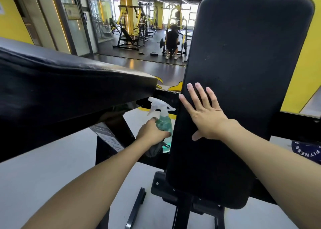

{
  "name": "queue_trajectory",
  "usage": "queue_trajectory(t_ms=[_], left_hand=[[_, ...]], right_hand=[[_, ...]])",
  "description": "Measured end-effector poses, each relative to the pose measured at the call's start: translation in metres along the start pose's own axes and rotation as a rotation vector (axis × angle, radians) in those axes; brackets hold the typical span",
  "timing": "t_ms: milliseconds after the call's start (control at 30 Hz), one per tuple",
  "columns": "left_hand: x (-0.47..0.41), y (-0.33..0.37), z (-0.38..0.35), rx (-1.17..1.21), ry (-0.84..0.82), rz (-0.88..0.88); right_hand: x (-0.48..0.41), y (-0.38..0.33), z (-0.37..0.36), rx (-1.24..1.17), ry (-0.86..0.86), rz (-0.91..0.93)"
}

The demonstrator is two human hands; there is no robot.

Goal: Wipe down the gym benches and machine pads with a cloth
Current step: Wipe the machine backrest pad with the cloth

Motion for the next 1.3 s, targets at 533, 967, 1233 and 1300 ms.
queue_trajectory(t_ms=[533, 967, 1233, 1300], left_hand=[[-0.002, -0.013, -0.001, -0.056, -0.065, 0.075], [0.063, 0.153, 0.068, 0.656, 0.272, -0.266], [0.074, 0.296, 0.062, 0.930, -0.254, -0.394], [0.072, 0.310, 0.091, 0.623, -0.040, -0.462]], right_hand=[[0.003, -0.003, 0.004, -0.024, 0.008, 0.001], [0.038, 0.033, 0.078, -1.385, 0.261, 0.251], [0.063, 0.142, 0.140, -1.237, 0.780, 0.061], [0.064, 0.165, 0.149, -1.195, 0.873, -0.057]])
Point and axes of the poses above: each hand's wrist, its own x-axis away from the middle knuckle, its own z-axis out of the back of the hand, y = z × x, the point moved 10 cm from there along -x, towards the middle knuckle, and after that the axes turned 9 degrees about -y, right-handed, at the moved point
